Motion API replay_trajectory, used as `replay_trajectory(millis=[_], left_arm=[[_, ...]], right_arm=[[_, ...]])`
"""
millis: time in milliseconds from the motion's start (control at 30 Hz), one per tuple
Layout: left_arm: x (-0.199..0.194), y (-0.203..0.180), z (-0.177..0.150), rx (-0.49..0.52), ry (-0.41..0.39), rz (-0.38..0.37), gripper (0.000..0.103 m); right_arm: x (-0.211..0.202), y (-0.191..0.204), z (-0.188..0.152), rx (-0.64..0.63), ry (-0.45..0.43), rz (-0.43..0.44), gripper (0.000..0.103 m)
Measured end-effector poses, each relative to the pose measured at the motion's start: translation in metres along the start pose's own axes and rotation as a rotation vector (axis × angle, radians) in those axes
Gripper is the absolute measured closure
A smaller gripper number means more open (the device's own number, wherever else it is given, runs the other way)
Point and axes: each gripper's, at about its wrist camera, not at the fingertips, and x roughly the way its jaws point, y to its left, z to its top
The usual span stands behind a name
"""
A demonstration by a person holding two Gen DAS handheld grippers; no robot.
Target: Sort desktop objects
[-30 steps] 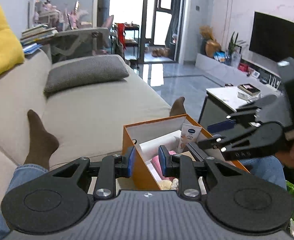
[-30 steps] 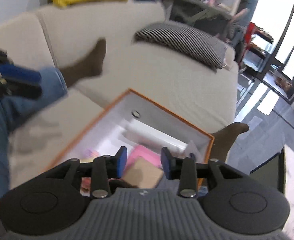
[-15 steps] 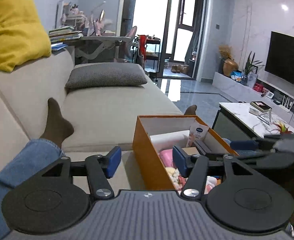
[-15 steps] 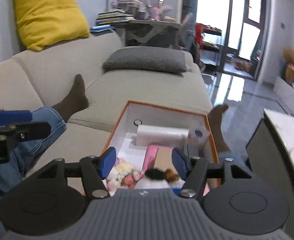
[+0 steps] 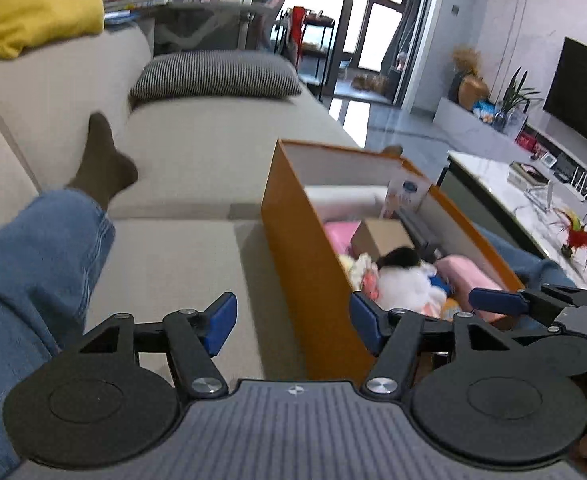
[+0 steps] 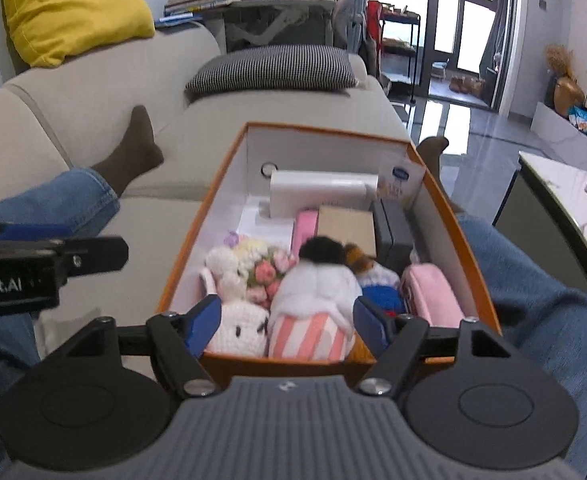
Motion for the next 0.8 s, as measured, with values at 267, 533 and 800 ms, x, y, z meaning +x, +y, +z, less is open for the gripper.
replay_trajectory(millis=[267,533,800], left_arm=[[0.0046,-0.0011,-0.0051,-0.006,0.062,0.015,0.03],[0.0038,-0.0005,-0.0017,-0.017,0.066,0.017,0.03],[0.0076,-0.0016,-0.0004,-0.009,0.08,0.029,0.03]], right_arm=[[0.007,-0.0019,-0.0066,0.012,0.024,0.003,0.028],[0.0064,-0.0028,-0.0066,0.014,0.02,0.008,0.027],[0.0089,-0.0049,-0.0078,0.017,0.017,0.016,0.027]])
